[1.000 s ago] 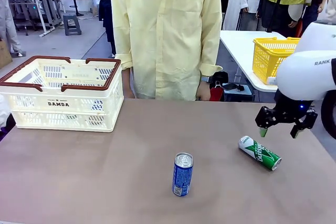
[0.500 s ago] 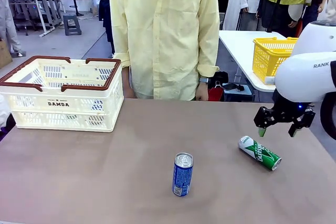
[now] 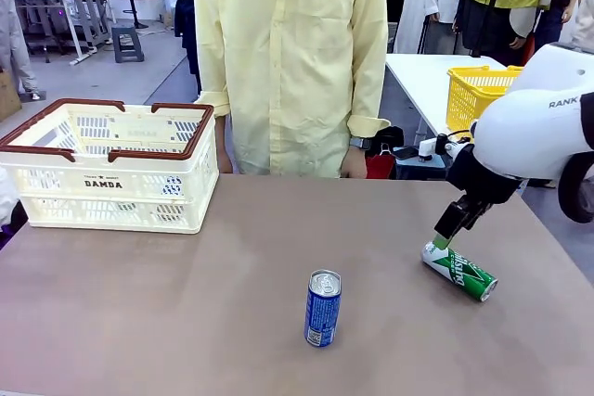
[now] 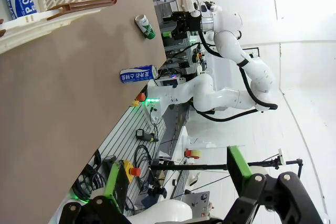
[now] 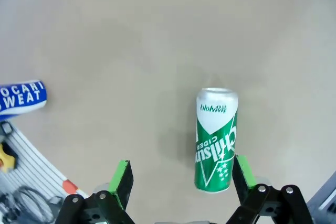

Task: Place the drinks into the Shopping basket.
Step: Pick up one drink and place it into the Shopping basket.

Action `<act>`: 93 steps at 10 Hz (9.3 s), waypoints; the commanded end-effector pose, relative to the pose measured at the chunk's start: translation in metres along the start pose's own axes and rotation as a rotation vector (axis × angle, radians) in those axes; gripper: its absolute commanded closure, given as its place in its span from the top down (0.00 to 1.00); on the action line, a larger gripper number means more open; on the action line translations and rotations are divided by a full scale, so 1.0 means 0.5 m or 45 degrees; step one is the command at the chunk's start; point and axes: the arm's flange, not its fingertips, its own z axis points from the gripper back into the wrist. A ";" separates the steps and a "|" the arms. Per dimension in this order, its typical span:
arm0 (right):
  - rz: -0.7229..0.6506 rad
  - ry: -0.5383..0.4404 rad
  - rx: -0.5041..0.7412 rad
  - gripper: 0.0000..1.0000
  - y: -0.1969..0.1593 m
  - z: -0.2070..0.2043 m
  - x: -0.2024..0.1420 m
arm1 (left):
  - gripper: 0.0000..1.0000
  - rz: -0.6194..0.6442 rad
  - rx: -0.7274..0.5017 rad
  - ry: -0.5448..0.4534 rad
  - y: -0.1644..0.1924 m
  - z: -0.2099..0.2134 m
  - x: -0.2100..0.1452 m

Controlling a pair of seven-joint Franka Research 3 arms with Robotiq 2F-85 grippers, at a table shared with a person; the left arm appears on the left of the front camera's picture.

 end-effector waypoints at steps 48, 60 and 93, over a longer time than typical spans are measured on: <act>-0.634 -0.019 0.104 0.00 0.391 -0.312 0.443 | 1.00 0.005 -0.011 -0.002 -0.006 -0.001 -0.002; -0.625 -0.033 0.097 1.00 0.388 -0.308 0.442 | 1.00 0.005 -0.011 -0.002 -0.006 -0.001 -0.002; -1.161 -0.660 1.670 1.00 -0.399 0.176 -0.569 | 1.00 0.594 1.124 -0.031 -0.405 -0.738 0.137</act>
